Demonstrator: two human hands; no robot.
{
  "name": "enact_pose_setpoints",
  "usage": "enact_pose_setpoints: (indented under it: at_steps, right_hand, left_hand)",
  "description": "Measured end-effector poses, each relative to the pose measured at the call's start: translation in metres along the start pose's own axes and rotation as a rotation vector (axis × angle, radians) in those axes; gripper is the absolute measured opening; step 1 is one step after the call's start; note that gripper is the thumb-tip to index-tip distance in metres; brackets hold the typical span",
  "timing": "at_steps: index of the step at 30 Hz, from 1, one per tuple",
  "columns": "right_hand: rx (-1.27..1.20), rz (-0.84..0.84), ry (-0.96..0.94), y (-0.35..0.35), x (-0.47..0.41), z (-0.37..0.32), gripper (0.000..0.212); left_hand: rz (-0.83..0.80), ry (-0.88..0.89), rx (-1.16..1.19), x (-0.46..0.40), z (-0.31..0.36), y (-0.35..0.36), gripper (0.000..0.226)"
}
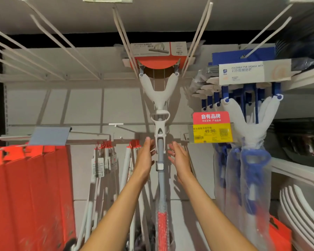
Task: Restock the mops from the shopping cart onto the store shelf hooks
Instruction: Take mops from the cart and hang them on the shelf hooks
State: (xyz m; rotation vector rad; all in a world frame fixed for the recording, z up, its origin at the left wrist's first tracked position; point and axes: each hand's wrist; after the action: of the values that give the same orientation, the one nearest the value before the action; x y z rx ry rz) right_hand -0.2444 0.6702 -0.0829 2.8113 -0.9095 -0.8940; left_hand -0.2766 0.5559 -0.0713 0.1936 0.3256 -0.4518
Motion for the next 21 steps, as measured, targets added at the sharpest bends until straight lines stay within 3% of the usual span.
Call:
enact_pose_setpoints:
  at_steps: [5, 9, 12, 16, 21]
  right_hand:
    - [0.083, -0.082, 0.25, -0.015, 0.03, 0.044, 0.052]
    - [-0.02, -0.12, 0.421, -0.03, 0.051, 0.078, 0.055]
    - [-0.068, -0.1, 0.41, -0.037, 0.057, 0.092, 0.045]
    - [0.052, -0.132, 0.328, -0.041, 0.056, 0.098, 0.02]
    - [0.121, -0.064, 0.213, -0.05, 0.048, 0.108, 0.029]
  left_hand:
    - [0.012, -0.2, -0.124, 0.026, -0.045, 0.001, 0.073]
    - [-0.019, -0.353, -0.057, 0.042, -0.086, 0.0, 0.077]
    - [-0.055, -0.354, -0.008, 0.043, -0.1, -0.002, 0.061]
    - [-0.039, -0.347, -0.002, 0.035, -0.111, -0.004, 0.065]
    - [-0.074, -0.347, 0.053, 0.025, -0.121, 0.0, 0.074]
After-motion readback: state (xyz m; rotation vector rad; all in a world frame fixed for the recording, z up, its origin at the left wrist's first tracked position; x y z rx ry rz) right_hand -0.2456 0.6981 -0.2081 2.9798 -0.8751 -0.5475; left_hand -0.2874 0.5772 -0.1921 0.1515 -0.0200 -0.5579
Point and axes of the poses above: each hand's wrist, its own x-axis away from the middle knuckle, its own y-axis out of the palm, z = x × y, and after that the axes turned 5 degrees about -y, right-handed
